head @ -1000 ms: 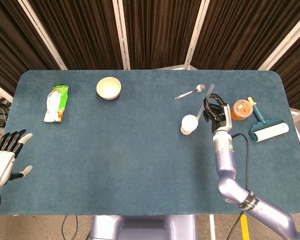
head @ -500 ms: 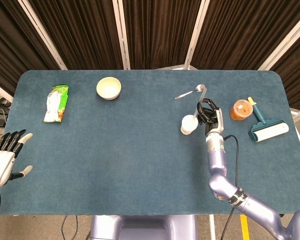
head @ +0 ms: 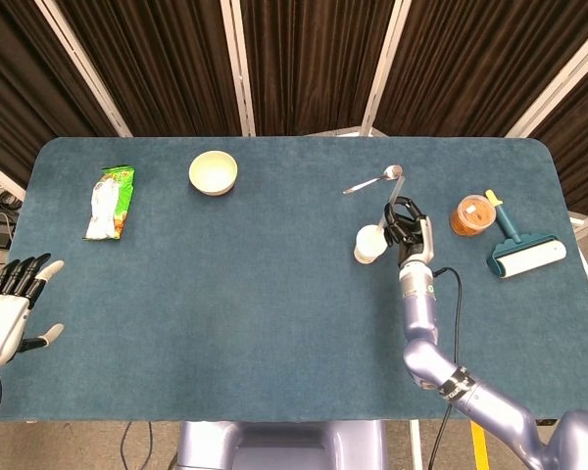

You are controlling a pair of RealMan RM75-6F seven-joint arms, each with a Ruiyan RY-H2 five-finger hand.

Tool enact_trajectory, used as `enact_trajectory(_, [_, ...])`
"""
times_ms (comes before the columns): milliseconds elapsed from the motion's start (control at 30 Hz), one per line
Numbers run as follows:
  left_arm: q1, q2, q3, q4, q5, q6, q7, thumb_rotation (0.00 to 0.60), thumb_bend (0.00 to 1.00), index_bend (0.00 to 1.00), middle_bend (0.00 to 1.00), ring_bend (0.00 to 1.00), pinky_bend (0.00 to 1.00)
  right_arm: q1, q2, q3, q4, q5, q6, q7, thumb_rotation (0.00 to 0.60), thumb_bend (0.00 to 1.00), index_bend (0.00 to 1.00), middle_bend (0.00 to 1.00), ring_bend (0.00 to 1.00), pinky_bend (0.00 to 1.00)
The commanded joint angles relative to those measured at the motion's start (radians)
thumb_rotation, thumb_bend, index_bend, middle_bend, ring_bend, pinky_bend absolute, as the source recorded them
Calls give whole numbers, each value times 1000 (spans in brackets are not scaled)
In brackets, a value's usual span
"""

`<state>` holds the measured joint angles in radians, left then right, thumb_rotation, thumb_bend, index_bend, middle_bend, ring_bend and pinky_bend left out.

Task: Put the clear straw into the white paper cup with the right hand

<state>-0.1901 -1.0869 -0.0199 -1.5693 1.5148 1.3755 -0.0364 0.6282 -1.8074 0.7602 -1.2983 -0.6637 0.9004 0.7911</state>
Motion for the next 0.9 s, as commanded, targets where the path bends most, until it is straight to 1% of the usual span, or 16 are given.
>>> enact_trajectory(33, [0, 0, 0, 0, 0, 0, 0, 600, 237, 111, 0, 0, 0, -2, -12, -4, 13, -15, -6, 15, 600, 400, 591, 1000, 983, 889])
enact_trajectory(333, [0, 1, 0, -1, 0, -1, 0, 600, 240, 111, 0, 0, 0, -13, -33, -16, 43, -62, -24, 51, 600, 315, 591, 1000, 983, 859])
enact_trajectory(633, [0, 1, 1, -1, 0, -1, -1, 600, 237, 112, 0, 0, 0, -30, -39, -27, 46, -85, -31, 65, 600, 295, 591, 1000, 982, 854])
enact_trajectory(900, [1, 2, 1, -1, 2, 0, -4, 600, 237, 111, 0, 0, 0, -44, -28, -23, 33, -91, -30, 64, 600, 295, 591, 1000, 983, 854])
